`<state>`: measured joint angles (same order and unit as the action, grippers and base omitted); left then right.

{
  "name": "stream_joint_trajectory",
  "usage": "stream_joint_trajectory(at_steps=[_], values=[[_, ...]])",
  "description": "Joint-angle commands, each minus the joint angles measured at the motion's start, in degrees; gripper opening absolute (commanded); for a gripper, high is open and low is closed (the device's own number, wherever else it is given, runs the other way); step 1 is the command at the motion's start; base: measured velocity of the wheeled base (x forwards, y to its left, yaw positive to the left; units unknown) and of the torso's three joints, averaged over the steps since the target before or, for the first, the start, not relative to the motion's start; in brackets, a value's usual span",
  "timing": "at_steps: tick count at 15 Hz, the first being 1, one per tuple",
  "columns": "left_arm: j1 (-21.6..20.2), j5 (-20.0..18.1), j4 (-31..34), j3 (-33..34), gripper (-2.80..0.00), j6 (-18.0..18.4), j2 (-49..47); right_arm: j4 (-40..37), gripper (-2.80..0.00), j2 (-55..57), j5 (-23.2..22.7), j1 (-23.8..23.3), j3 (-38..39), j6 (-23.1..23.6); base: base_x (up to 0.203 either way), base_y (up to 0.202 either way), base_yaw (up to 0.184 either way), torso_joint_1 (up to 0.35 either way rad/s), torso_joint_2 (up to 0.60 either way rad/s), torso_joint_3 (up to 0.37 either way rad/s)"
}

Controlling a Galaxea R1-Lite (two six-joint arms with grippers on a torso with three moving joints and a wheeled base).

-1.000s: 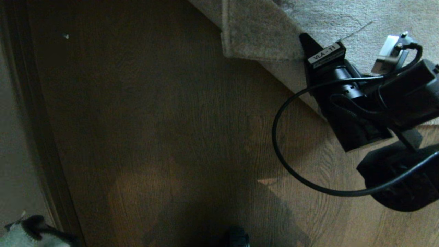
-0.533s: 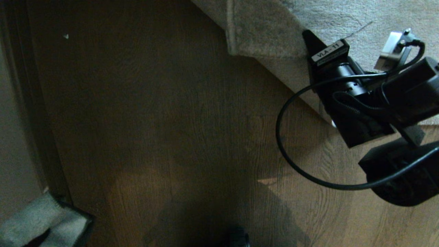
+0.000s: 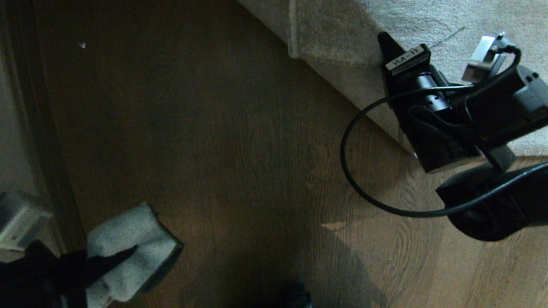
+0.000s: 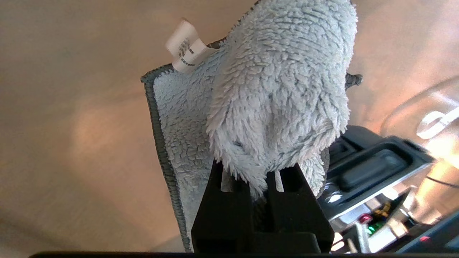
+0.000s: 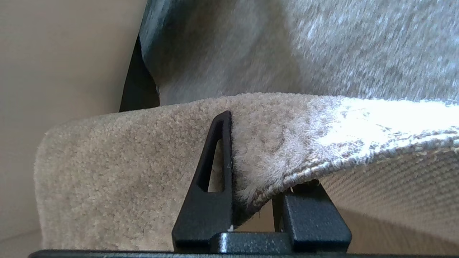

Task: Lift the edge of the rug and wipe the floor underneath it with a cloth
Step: Wipe the floor under the carpet with a rag

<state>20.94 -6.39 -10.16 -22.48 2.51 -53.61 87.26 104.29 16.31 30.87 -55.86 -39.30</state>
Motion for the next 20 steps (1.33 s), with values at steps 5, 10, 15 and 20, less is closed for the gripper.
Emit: stream_joint_trajectory(at_steps=[5,10,15,20], values=[[14.4,6.1,-16.4,-5.6,-2.8,-2.9,-24.8,2.7,-2.8,2.4,-0.3,-2.9,-1.4,-0.2,0.0,0.0,0.0,0.0,0.0,0.0],[17.8,7.5,-25.6,-13.1,-2.8,-3.3,-38.6,2.7,-2.8,4.1,-0.5,-3.7,-2.7,-0.3,0.0,0.0,0.0,0.0,0.0,0.0],[19.6,9.3,-28.8,-19.4,-2.8,-4.5,-46.4,2.4,-2.8,8.0,-4.2,-3.3,-6.9,-0.4,0.0,0.0,0.0,0.0,0.0,0.0],[19.8,11.5,-32.0,-23.1,-2.8,-6.1,-51.4,2.4,-2.8,8.4,-6.2,-3.0,-7.8,-0.3,0.0,0.0,0.0,0.0,0.0,0.0]])
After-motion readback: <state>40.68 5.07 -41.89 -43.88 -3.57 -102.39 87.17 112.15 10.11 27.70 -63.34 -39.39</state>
